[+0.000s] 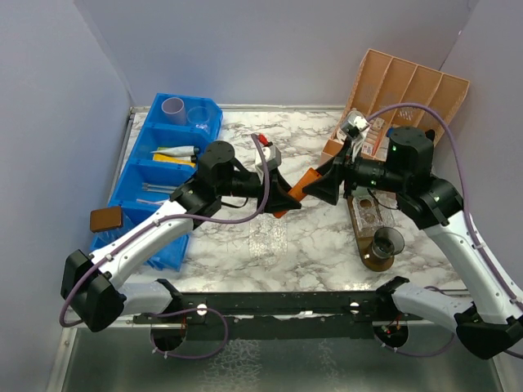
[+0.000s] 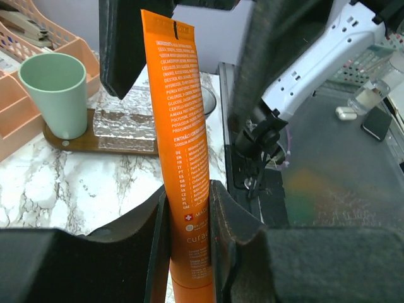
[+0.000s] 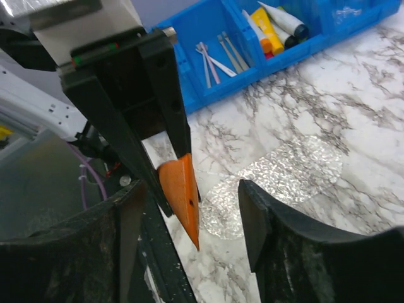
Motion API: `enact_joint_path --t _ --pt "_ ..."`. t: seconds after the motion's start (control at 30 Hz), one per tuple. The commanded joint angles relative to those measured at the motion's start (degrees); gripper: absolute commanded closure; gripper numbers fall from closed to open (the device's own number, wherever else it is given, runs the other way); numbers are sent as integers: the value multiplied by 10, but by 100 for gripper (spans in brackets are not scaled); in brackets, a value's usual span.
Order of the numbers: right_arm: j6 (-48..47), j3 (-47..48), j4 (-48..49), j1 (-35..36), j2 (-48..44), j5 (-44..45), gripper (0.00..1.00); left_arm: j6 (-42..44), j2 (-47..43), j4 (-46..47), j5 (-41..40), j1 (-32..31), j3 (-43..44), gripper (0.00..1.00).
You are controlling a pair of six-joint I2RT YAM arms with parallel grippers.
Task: Prepare toiletry sets of a toothbrush and toothpaste on the tray
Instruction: Place the toothpaste in the toothpaste holder.
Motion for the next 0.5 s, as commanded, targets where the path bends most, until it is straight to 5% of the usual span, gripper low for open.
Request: enact_joint_path --t 0.0,0.17,0.4,0.47 --pt "13 22 6 2 16 -75 45 49 5 -30 -17 -14 25 86" --pt "5 23 -1 2 21 -104 63 59 13 -50 -20 -19 34 87" --pt "-25 21 -36 2 33 -129 67 68 13 -60 -25 -21 35 87" --pt "-28 20 -37 2 32 -121 78 70 14 -61 -26 -21 36 87"
